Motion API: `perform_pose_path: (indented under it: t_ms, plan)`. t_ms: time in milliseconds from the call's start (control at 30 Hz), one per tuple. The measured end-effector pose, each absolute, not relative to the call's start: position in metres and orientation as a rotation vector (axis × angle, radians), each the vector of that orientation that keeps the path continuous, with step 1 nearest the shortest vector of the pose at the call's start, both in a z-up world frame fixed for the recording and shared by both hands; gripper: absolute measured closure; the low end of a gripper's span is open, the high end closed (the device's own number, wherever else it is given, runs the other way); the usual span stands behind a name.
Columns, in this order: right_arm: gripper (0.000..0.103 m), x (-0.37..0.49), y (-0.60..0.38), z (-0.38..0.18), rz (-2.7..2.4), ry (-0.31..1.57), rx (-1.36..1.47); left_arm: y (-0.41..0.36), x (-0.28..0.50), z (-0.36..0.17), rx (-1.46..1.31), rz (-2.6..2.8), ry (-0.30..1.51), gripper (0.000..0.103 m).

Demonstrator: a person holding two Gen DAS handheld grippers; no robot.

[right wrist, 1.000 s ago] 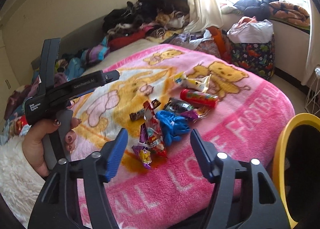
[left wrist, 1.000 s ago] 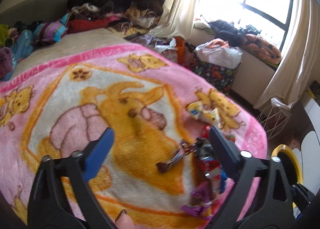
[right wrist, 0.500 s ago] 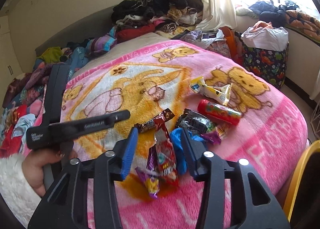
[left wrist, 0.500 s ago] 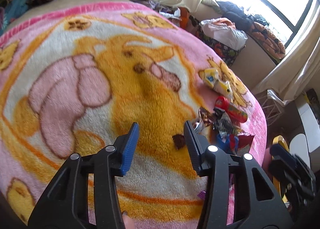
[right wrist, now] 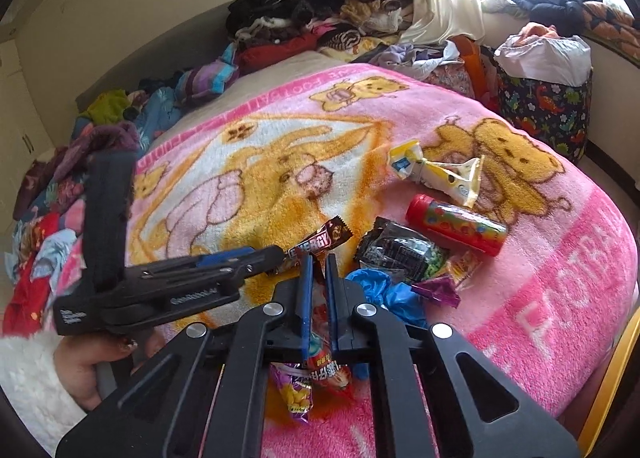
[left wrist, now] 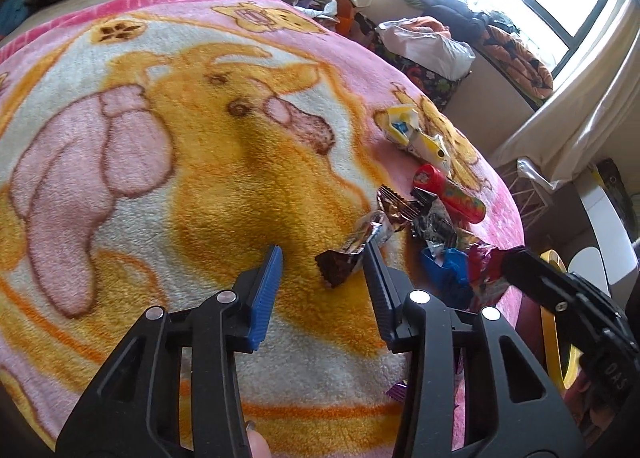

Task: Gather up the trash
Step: 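Grasp a brown wrapper with the left tool while the right tool grasps a red wrapper, then carry both wrappers over the yellow bin and open both tools to drop them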

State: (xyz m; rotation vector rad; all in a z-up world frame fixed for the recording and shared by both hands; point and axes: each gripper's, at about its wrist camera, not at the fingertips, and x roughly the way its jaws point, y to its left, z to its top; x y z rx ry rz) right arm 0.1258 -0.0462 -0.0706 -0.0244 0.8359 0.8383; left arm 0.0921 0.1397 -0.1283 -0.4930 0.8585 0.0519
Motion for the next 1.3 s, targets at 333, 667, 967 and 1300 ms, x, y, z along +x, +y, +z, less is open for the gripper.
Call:
perform_pose_path:
  t_ms: [333, 667, 967, 1300]
  plan:
    - [0.097, 0.118, -0.096, -0.057, 0.772, 0.812, 0.114, 0.120, 0.097, -0.129, -0.462, 0.006, 0.868, 0.093]
    - [0.097, 0.109, -0.143, -0.047, 0.696, 0.778, 0.198, 0.097, 0.092, -0.090, -0.430, -0.035, 0.784, 0.096]
    - [0.097, 0.102, -0.169, -0.034, 0.661, 0.733, 0.232, 0.074, 0.089, -0.055, -0.408, -0.070, 0.727, 0.096]
    - [0.097, 0.098, -0.188, -0.024, 0.617, 0.691, 0.257, 0.044, 0.087, -0.039, -0.365, -0.127, 0.717, 0.096]
